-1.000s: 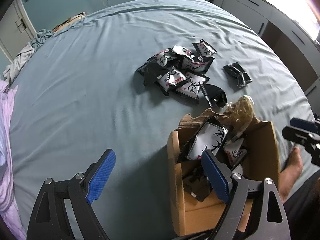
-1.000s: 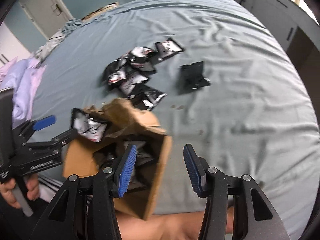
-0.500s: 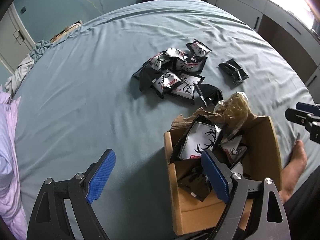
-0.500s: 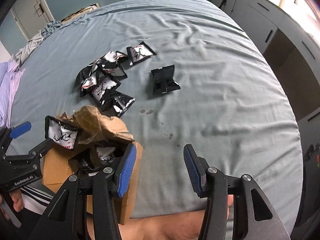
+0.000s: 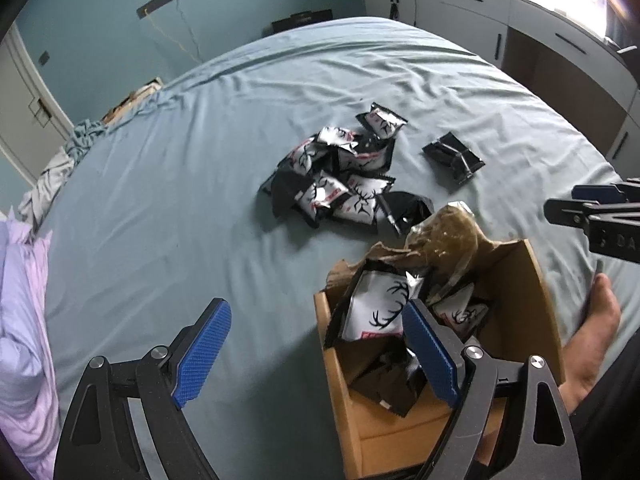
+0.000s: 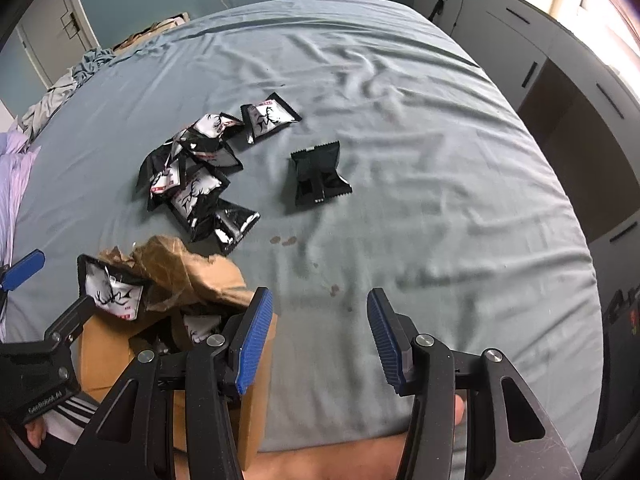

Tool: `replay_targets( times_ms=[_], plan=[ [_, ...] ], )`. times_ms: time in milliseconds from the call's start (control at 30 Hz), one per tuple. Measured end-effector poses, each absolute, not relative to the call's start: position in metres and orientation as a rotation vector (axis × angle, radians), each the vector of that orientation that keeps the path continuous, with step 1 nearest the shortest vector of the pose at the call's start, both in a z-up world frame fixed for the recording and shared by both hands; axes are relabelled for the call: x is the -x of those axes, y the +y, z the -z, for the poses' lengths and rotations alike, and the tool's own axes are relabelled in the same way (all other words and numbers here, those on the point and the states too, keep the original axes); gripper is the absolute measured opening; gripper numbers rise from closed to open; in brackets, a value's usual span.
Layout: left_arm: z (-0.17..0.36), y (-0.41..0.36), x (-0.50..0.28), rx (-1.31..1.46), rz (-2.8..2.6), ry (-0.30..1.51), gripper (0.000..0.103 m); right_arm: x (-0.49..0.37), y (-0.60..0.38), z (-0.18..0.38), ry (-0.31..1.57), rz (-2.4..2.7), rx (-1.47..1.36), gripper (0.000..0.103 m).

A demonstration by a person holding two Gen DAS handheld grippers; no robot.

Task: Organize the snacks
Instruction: 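Move the right gripper to a black packet and grasp it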

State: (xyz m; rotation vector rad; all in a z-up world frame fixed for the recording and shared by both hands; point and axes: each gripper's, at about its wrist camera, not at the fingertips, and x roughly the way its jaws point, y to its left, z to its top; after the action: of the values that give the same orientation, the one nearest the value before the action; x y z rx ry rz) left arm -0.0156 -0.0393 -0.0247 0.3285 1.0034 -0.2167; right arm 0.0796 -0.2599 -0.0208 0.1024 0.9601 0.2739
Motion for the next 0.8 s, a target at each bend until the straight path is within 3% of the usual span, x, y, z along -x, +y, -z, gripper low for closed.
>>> replay_targets(
  times_ms=[533, 800],
  plan=[
    [0.018, -0.031, -0.004, -0.206, 0.228, 0.995, 0.090, -0.185, -0.281, 0.060, 1.035, -0.271, -0.519, 0.048],
    [0.024, -0.035, -0.019, -0.237, 0.228, 0.996, 0.090, -0.237, -0.231, 0.078, 1.070, -0.244, -0.241, 0.048]
  ],
)
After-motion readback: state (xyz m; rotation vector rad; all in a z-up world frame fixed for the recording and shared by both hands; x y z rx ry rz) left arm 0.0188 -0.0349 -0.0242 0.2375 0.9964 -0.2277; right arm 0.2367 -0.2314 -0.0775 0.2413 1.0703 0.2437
